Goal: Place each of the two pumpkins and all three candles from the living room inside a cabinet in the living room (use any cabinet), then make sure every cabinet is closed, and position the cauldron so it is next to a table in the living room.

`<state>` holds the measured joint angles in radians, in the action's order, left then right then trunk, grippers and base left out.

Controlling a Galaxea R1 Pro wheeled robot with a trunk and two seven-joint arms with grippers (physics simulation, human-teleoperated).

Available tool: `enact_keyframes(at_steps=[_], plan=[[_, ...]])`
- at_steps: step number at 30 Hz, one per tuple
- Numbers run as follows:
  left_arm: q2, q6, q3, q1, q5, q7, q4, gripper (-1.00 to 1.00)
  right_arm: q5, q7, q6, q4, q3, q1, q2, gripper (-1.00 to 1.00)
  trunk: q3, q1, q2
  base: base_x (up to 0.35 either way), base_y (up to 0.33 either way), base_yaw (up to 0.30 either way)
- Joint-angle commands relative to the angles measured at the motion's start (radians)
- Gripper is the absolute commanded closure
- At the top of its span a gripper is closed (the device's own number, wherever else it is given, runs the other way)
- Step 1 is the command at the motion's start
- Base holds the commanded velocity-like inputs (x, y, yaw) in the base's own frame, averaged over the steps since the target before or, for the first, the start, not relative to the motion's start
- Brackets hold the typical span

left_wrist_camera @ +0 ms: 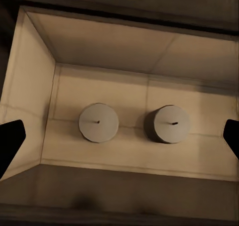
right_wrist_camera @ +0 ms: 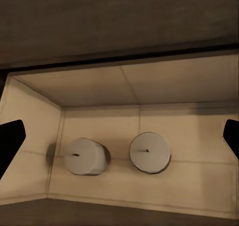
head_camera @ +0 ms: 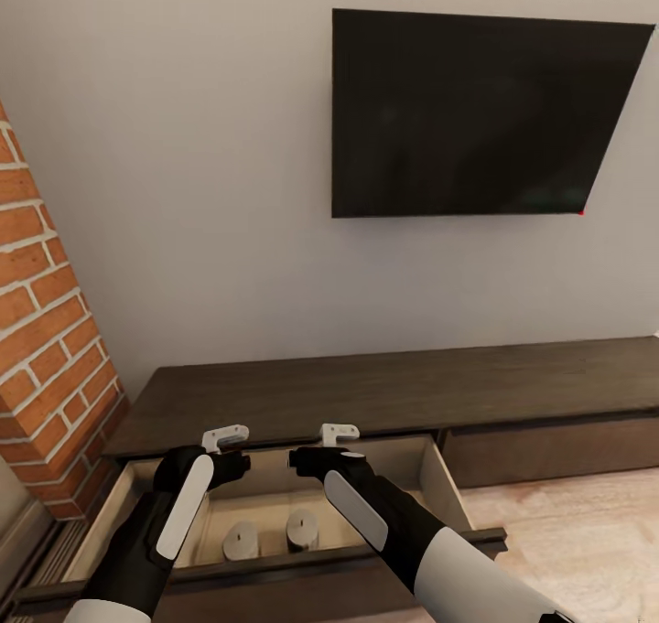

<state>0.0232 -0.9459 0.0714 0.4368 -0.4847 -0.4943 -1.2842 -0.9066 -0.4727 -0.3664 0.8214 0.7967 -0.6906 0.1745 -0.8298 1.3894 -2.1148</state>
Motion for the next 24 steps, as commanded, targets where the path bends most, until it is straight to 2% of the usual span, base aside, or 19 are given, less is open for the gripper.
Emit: enact_keyframes(at_steps=[1,11,24], plan=[[0.0,-0.002,0.001,0.0,-0.011,-0.01,-0.001,-1.0,-0.006,-0.007,-0.002,0.001,0.003,-0.001,0.0,-1.0,0.003,-0.004,0.007,0.0,0.0,-0.234],[0.0,-0.002,-0.001,0.0,-0.011,-0.01,-0.002,-1.0,-0.006,-0.007,-0.002,0.001,0.003,-0.001,0.0,-1.0,0.041,-0.042,0.077,-0.096,0.0,-0.228],[0.0,-0.002,-0.001,0.0,-0.011,-0.01,-0.003,-1.0,-0.006,-0.007,-0.002,0.001,0.002,-0.001,0.0,-1.0,0.083,-0.092,0.168,-0.006,0.0,-0.015]])
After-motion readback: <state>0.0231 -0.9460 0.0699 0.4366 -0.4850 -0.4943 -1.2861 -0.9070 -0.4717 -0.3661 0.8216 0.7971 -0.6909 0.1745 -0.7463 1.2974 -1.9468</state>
